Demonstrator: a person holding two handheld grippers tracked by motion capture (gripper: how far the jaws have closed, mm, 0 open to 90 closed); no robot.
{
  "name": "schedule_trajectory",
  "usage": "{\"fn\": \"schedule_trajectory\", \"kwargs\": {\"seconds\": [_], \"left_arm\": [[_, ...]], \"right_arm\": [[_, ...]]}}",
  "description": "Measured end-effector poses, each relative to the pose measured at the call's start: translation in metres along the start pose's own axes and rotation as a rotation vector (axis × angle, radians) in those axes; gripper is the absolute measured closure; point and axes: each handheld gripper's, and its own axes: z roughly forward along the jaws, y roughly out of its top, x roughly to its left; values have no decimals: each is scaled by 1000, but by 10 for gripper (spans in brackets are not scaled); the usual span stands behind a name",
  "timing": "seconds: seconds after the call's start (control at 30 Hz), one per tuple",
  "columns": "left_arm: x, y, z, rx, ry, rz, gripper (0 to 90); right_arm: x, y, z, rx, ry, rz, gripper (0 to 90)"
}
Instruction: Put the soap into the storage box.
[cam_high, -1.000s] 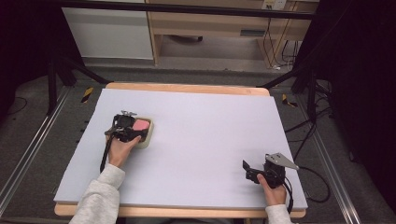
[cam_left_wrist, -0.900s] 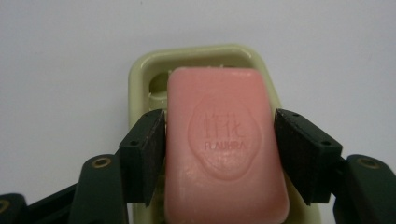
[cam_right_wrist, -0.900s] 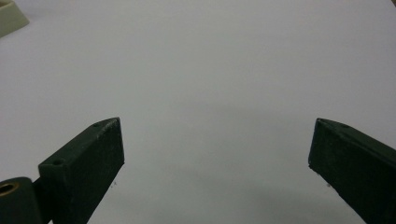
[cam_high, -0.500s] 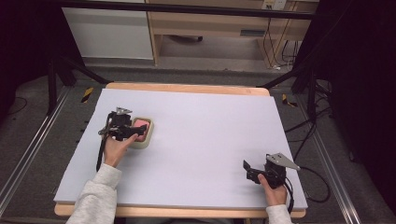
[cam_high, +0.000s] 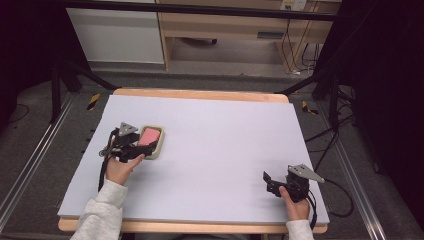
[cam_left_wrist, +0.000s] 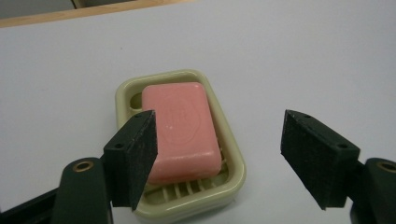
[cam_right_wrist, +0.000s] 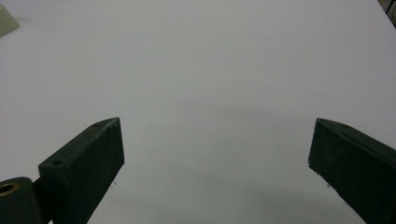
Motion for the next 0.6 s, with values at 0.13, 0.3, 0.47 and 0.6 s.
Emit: {"fn": "schedule_trajectory", "kwargs": {"seconds": [0.13,0.3,0.47,0.6], "left_arm": [[3,-13,-8,-11,1,5,259],[10,-29,-25,-60,14,-10,261],[17,-45,-38,-64,12,-36,254],[21,-62,-43,-39,25,-35,249]], "right_arm": [[-2,-1,-1,-5,-6,0,38],[-3,-1,-3,-2,-6,4,38],[-3,-2,-4,5,-11,-2,37],[-5,-3,-4,10,-17,4,38]]}}
